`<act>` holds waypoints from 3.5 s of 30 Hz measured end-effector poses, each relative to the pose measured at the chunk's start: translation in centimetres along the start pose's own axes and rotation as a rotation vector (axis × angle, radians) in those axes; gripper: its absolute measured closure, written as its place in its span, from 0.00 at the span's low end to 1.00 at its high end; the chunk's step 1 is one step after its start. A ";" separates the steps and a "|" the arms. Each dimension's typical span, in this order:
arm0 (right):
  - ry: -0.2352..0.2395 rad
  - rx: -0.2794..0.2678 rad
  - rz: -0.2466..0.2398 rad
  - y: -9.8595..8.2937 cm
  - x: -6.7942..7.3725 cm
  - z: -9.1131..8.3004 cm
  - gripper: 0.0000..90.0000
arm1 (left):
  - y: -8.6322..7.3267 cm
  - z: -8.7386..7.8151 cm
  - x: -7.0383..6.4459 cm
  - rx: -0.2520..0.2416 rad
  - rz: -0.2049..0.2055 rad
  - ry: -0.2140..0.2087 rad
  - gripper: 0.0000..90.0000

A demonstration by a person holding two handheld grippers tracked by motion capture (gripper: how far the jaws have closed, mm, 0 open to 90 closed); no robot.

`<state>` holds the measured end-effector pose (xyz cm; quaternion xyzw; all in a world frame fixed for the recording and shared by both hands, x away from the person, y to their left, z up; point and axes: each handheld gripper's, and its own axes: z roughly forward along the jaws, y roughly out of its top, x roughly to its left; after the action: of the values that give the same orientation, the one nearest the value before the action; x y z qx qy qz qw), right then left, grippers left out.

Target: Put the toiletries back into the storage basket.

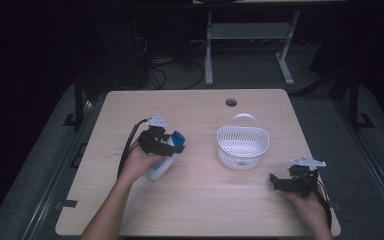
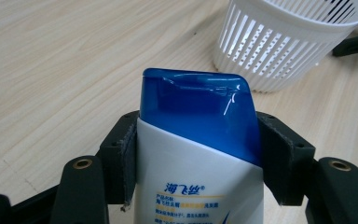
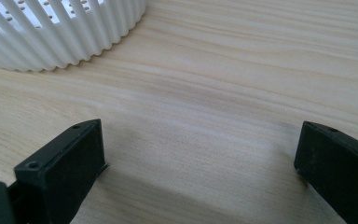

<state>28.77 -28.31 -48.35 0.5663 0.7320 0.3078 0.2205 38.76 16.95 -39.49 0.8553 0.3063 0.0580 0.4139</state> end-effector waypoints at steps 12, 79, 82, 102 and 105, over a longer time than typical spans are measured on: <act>0.001 0.000 0.000 0.0 0.0 0.0 0.01 | 0.0 -2.0 0.3 -0.104 0.007 -0.046 0.42; 0.003 0.001 0.001 0.0 0.0 0.0 0.01 | 12.9 -0.8 -4.9 -0.446 0.209 -0.274 0.42; 0.003 0.001 0.001 0.0 0.0 0.0 0.01 | 13.2 -0.6 -5.1 -0.449 0.215 -0.279 0.42; 0.005 0.002 0.000 0.0 0.0 -0.1 0.01 | 15.1 2.7 -7.1 -0.449 0.249 -0.336 0.42; 0.005 0.001 0.000 0.0 0.0 -0.1 0.01 | 15.0 3.2 -7.2 -0.442 0.249 -0.344 0.42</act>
<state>28.71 -28.34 -48.32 0.5658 0.7327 0.3088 0.2183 41.24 3.67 -29.34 0.7728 0.1047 0.0275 0.6253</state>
